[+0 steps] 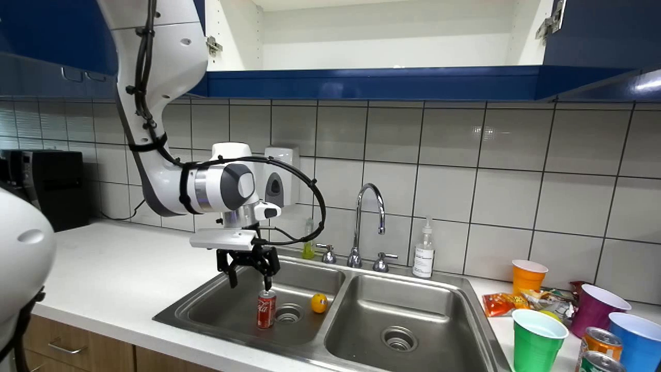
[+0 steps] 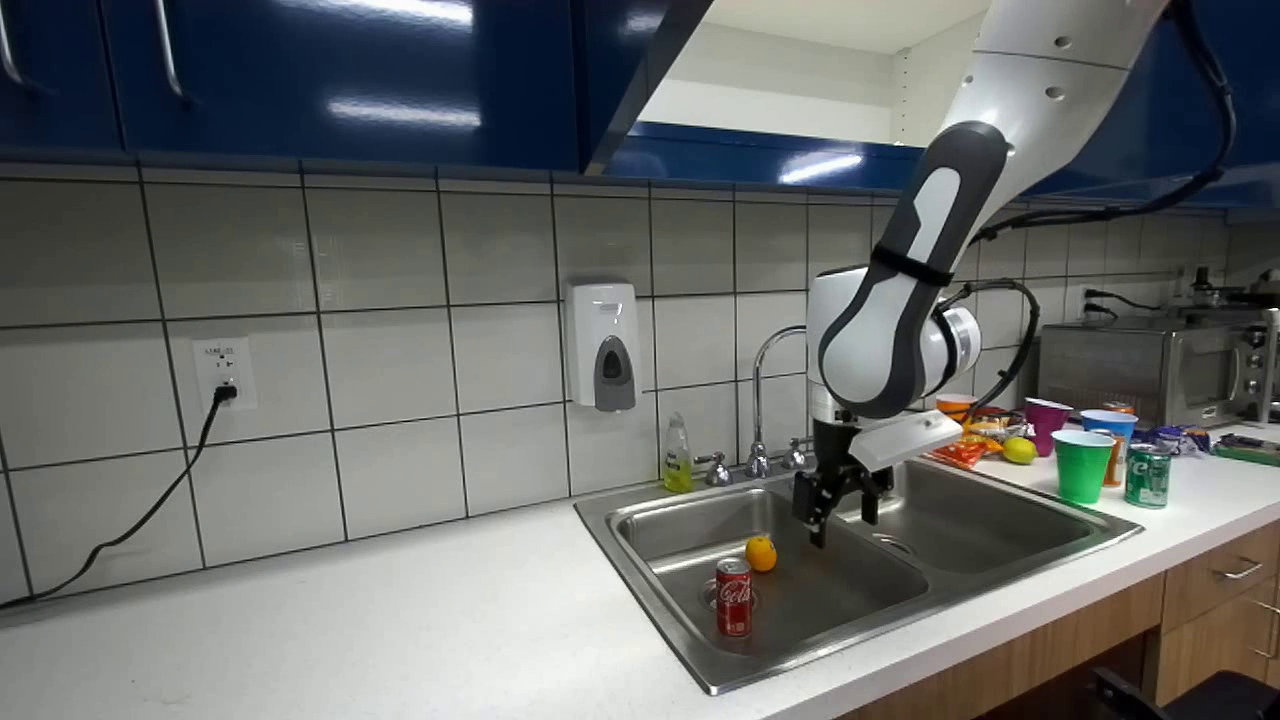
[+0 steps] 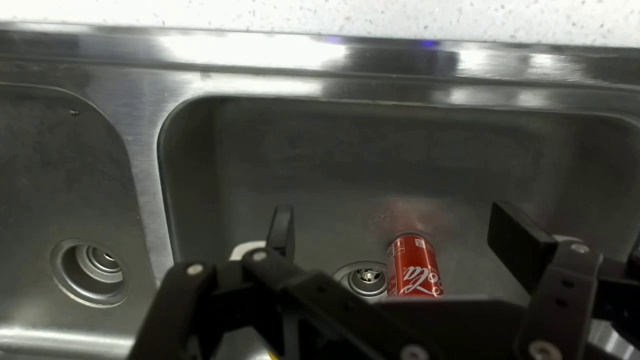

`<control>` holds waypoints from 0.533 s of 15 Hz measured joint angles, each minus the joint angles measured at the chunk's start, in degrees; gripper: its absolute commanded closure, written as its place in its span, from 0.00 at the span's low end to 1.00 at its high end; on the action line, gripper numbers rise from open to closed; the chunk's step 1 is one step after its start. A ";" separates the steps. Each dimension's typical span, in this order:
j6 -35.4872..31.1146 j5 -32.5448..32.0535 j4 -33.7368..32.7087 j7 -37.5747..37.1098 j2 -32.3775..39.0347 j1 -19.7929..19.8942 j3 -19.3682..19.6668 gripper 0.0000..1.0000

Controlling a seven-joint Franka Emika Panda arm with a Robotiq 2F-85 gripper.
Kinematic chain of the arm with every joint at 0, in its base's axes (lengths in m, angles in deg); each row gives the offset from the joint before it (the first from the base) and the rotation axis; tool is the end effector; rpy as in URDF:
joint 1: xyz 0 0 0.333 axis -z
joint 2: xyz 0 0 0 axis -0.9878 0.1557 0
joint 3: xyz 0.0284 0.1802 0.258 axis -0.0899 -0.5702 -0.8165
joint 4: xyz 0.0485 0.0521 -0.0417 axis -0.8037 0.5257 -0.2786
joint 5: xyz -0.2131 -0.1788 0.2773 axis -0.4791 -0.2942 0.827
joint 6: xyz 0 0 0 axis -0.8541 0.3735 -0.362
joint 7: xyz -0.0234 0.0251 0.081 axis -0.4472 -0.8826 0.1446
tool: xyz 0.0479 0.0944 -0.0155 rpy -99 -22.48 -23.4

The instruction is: Remove the red can from the sink and put it in the cabinet

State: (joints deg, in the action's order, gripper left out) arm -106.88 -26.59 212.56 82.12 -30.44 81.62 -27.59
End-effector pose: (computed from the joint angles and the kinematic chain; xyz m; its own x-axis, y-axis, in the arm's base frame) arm 0.4417 -0.0012 0.2286 0.9886 0.1195 0.0913 0.1093 -0.9880 0.1096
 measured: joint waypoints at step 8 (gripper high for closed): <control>-6.34 -4.09 -2.78 -4.14 7.78 -4.01 4.15 0.00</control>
State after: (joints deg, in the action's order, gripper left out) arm -113.22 -30.67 209.78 77.97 -22.67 77.61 -23.44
